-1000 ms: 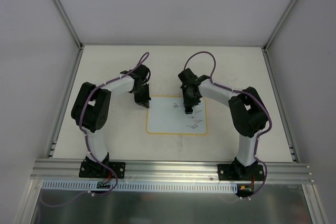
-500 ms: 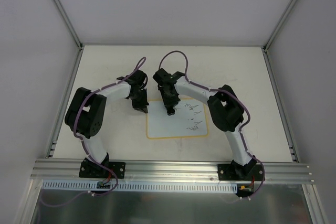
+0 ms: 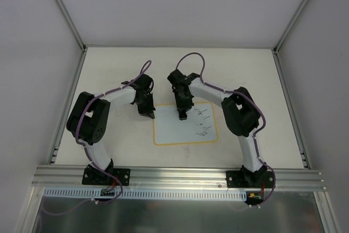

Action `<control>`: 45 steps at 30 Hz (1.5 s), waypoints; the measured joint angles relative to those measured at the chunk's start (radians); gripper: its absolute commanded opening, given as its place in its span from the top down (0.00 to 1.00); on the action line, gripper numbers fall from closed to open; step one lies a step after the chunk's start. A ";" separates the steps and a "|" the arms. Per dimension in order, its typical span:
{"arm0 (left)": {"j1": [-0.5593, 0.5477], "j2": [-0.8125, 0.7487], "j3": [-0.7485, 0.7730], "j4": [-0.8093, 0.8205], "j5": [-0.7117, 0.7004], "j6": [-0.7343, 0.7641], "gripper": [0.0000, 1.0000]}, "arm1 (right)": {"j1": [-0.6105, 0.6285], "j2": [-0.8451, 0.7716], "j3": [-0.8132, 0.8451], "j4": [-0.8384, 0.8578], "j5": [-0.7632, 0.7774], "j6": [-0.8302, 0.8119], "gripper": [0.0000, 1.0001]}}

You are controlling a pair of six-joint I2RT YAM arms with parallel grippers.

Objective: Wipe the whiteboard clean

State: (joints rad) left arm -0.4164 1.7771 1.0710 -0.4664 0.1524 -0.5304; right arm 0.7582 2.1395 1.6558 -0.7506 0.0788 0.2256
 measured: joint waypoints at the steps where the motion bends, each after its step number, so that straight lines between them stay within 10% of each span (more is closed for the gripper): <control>1: -0.003 -0.002 -0.003 0.005 0.000 -0.003 1.00 | -0.027 -0.024 -0.041 0.011 -0.004 0.002 1.00; 12: -0.010 -0.005 -0.010 0.018 0.010 -0.007 1.00 | -0.207 -0.142 -0.210 0.018 0.024 0.006 1.00; 34: -0.008 -0.012 -0.008 -0.044 0.006 -0.006 1.00 | 0.103 0.032 0.051 -0.010 -0.016 -0.034 1.00; 45: -0.010 -0.012 -0.014 -0.016 0.023 -0.010 1.00 | -0.064 -0.160 -0.262 0.202 -0.095 -0.010 1.00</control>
State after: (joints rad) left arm -0.4259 1.7649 1.0569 -0.4820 0.1753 -0.5404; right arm 0.6937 1.9793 1.3937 -0.5484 -0.0158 0.2153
